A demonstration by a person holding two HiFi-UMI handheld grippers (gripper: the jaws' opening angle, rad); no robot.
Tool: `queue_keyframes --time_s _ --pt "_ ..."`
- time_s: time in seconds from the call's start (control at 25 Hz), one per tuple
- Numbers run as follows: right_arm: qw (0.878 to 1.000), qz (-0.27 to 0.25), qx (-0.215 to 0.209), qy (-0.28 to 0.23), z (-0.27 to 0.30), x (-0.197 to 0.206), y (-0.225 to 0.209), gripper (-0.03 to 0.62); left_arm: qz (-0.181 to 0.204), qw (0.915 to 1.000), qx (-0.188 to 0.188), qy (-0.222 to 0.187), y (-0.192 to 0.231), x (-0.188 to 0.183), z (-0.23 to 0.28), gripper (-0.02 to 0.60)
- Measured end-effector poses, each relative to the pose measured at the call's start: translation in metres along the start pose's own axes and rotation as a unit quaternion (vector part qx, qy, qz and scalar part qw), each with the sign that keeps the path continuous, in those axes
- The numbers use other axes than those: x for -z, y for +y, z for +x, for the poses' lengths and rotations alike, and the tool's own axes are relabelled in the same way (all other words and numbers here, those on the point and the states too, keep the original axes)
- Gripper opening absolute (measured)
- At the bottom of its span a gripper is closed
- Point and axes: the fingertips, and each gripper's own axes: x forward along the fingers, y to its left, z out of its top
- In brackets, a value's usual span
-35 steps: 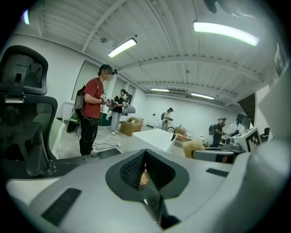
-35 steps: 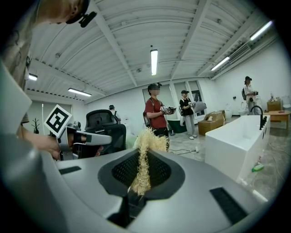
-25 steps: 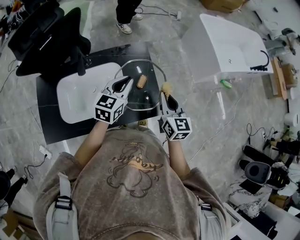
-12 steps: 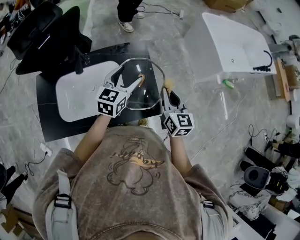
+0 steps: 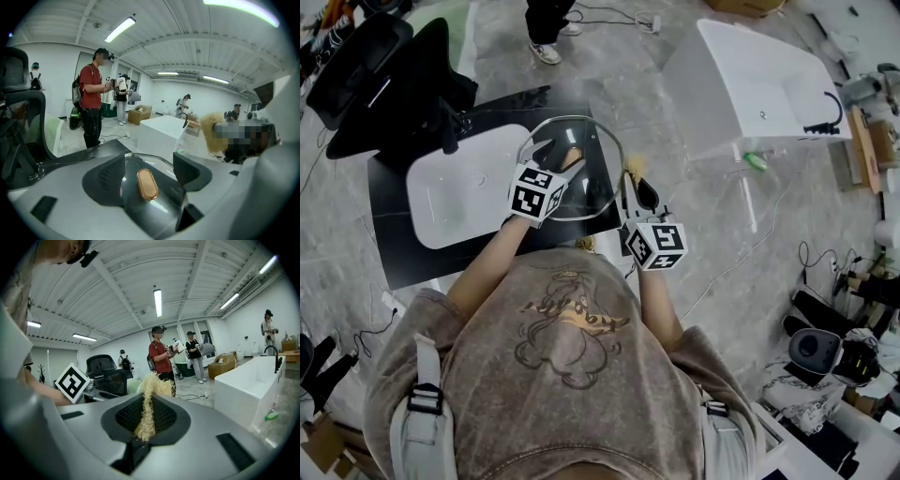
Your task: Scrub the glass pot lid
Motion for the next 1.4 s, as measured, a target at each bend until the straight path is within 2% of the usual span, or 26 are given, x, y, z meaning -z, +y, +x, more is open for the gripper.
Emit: queue_keyframes --time_s 0.28,0.6,0.88,1.04,1.12,1.2,1.4 --pt "1.000 0.006 0.006 0.000 -0.001 0.002 -0.006 0.040 0.003 0.9968 -0.035 0.073 0.013 0.051 0.043 0.285" --pt "1.000 0.014 0.015 -0.002 -0.006 0.002 -0.020 0.041 0.016 0.9918 -0.060 0.112 0.014 0.079 0.074 0.267" --pt "1.000 0.019 0.017 0.000 -0.008 0.004 -0.027 0.040 0.028 0.9911 -0.080 0.103 0.011 0.080 0.076 0.265" --pt "1.000 0.020 0.010 0.003 -0.006 0.006 -0.026 0.041 0.020 0.9908 -0.080 0.107 0.012 0.080 0.077 0.262" --pt "1.000 0.019 0.006 0.005 -0.005 0.008 -0.024 0.041 0.017 0.9906 -0.081 0.109 0.012 0.081 0.076 0.245" --pt "1.000 0.018 0.004 0.007 -0.005 0.009 -0.023 0.040 0.012 0.9901 -0.087 0.110 0.011 0.081 0.076 0.202" --pt "1.000 0.018 0.003 0.014 -0.009 0.012 -0.025 0.041 -0.012 0.9882 -0.104 0.112 0.014 0.081 0.074 0.183"
